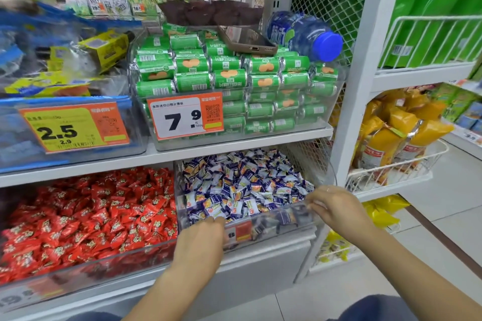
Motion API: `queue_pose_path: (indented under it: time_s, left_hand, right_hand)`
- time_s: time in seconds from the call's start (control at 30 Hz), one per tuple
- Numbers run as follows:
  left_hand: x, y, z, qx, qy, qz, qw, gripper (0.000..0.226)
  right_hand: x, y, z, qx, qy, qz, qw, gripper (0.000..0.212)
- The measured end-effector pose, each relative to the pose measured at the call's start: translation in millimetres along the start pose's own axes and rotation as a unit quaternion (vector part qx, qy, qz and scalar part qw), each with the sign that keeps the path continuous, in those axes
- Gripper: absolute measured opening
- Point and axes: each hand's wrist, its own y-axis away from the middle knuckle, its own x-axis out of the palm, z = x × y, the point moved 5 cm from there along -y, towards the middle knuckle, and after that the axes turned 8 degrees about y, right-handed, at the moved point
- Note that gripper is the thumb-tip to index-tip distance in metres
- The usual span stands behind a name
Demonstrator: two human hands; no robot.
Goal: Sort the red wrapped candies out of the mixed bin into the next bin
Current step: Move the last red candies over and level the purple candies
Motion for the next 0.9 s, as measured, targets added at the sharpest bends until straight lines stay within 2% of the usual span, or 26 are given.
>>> queue_pose_path:
  time_s: [0.13, 0.27, 0.33, 0.43, 0.47, 0.57, 0.63, 0.7, 0.8, 0.9]
  left_hand:
    - [-3, -18, 12, -0.025, -0.011, -0.007, 1.0, 0.021]
    - [12, -14, 13, -0.006, -0.029, 0.015, 0.999, 0.021]
    - [13, -7, 9, 0.011, -0.027, -0.026, 0.999, 0.022]
    - [13, -2, 5, 0.076, -0.038, -0.093, 0.992, 0.043]
    - [14, 0, 5, 0.091, -0.04, -0.112, 0.989, 0.043]
    - [23, 3, 4, 0.103, -0.032, -0.137, 0.985, 0.033]
    - [21, 7, 4, 0.1, -0.024, -0.156, 0.982, 0.036]
    - [14, 14, 4, 0.127, 0.011, -0.184, 0.975, 0.039]
    - [11, 37, 1, 0.197, 0.048, -0.232, 0.951, 0.025]
    - [40, 55, 9, 0.199, 0.084, -0.19, 0.958, 0.023]
  right_hand:
    - [16, -8, 3, -0.032, 0.018, 0.015, 0.999, 0.018]
    - [27, 6, 7, -0.022, 0.028, 0.015, 0.999, 0.021]
    - [30, 13, 9, 0.002, 0.027, 0.006, 1.0, 0.021]
    - [32, 15, 12, 0.041, 0.031, 0.001, 0.999, 0.015]
    - [32, 15, 15, 0.048, 0.039, 0.005, 0.998, 0.012]
    - [27, 14, 26, 0.037, 0.046, 0.006, 0.998, 0.018]
    - [17, 16, 35, 0.025, 0.029, -0.01, 0.999, 0.02]
    - [5, 16, 44, 0.013, -0.003, -0.037, 0.999, 0.02]
    - [-9, 18, 63, 0.002, -0.032, -0.07, 0.997, 0.014]
    - [-10, 30, 91, -0.005, -0.08, -0.064, 0.995, 0.017]
